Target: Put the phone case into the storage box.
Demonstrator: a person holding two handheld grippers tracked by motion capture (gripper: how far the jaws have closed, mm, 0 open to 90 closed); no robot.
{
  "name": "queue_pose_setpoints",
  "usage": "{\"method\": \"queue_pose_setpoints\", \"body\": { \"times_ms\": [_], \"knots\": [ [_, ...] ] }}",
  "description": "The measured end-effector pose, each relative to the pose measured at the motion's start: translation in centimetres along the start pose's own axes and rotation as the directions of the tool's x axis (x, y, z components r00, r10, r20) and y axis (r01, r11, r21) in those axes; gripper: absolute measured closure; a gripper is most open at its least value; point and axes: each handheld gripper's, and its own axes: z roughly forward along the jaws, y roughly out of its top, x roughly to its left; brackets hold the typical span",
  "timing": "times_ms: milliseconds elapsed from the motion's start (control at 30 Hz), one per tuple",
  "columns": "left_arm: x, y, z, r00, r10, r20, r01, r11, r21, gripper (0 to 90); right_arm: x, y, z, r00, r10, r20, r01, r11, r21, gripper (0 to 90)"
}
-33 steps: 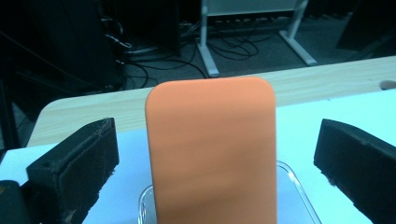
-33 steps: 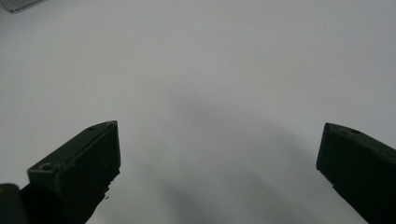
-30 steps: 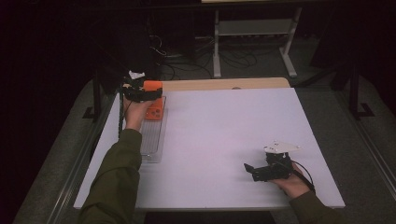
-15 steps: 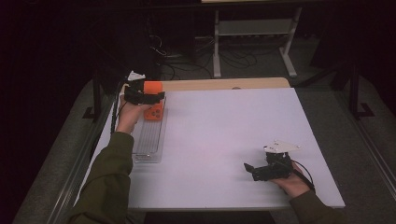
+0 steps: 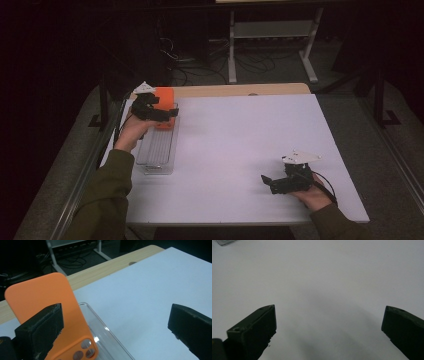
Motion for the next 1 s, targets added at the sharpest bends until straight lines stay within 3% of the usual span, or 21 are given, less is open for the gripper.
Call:
{"method": "queue_pose_setpoints", "body": {
  "times_ms": [133, 167, 433, 1000],
  "knots": [
    [-0.7, -0.3, -0.8, 0.9992, 0.019, 0.035, -0.019, 0.9998, -0.009, 0.0, 0.0, 0.0, 0.0, 1.0000, 0.003, -0.003, -0.003, 1.000, 0.003, 0.0],
    [-1.1, -0.3, -0.9, 0.9990, 0.007, 0.043, -0.006, 0.9999, -0.014, 0.0, 0.0, 0.0, 0.0, 1.0000, 0.003, -0.004, -0.003, 1.000, 0.003, 0.0],
    [-3.1, -0.6, -2.4, 0.9932, 0.079, 0.085, -0.078, 0.9967, -0.025, 0.0, 0.1, -0.1, 0.0, 0.9998, -0.014, -0.011, 0.014, 1.000, -0.001, 0.0],
    [-6.3, -2.7, -4.7, 0.9803, 0.111, 0.164, -0.103, 0.9931, -0.056, 0.0, 0.1, -0.1, 0.0, 0.9998, -0.015, -0.012, 0.014, 1.000, -0.003, 0.0]
  ]
}}
